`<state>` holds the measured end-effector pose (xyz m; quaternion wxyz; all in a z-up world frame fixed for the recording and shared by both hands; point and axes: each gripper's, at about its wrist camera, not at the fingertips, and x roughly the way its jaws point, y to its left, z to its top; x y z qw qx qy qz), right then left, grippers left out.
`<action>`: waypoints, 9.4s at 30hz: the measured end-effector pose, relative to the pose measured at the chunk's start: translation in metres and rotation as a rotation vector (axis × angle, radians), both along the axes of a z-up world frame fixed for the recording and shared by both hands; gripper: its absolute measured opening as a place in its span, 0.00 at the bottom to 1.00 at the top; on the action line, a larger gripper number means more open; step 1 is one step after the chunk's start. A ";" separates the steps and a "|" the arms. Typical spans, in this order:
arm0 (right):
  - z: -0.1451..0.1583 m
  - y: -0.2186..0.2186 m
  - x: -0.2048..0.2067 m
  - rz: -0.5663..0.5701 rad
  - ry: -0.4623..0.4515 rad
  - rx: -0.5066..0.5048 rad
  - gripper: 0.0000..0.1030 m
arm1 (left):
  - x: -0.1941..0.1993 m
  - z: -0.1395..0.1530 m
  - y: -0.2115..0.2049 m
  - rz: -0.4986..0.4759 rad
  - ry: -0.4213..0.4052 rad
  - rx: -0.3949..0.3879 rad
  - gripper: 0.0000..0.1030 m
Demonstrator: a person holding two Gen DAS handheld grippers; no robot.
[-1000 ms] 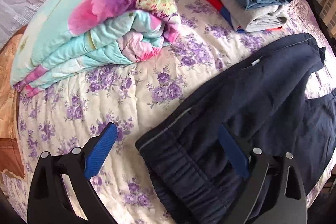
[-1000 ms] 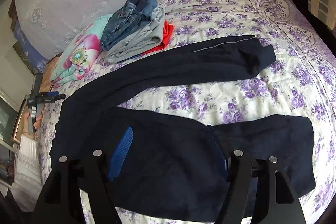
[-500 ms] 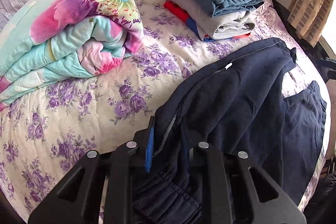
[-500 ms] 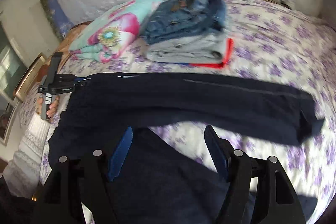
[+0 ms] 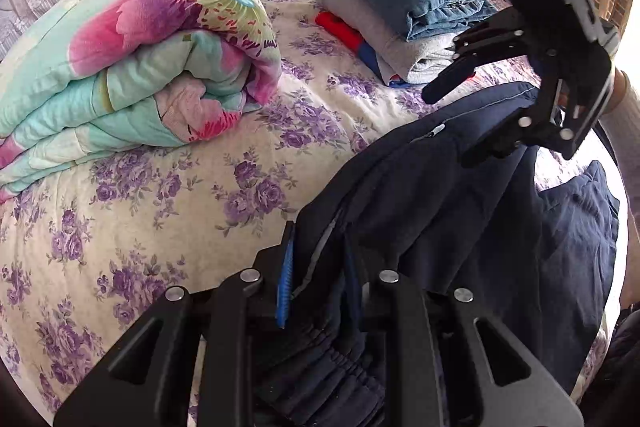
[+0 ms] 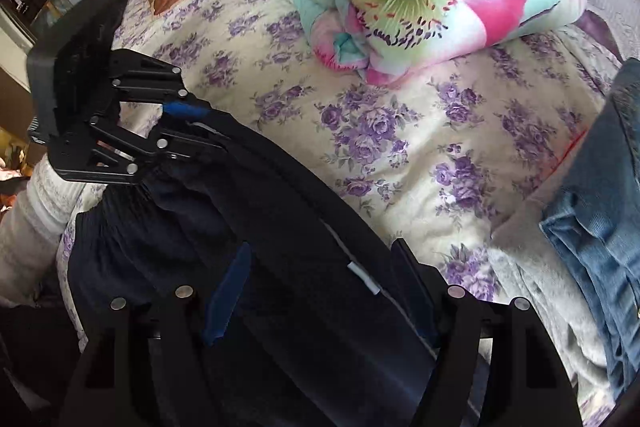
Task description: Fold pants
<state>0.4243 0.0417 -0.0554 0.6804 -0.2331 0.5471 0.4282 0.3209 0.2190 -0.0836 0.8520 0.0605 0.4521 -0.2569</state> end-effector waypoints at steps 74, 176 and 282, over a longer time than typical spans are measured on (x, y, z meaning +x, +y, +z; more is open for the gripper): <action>-0.032 -0.047 -0.359 -0.343 -0.160 0.118 0.42 | -0.279 0.068 -0.019 0.055 -0.112 -0.148 0.84; -0.020 -0.331 -0.393 -1.147 0.133 0.718 0.58 | -0.249 -0.024 -0.115 0.042 0.292 0.000 0.18; 0.002 -0.212 -0.338 -0.758 -0.221 0.200 0.23 | -0.076 0.024 -0.239 0.066 0.284 0.036 0.41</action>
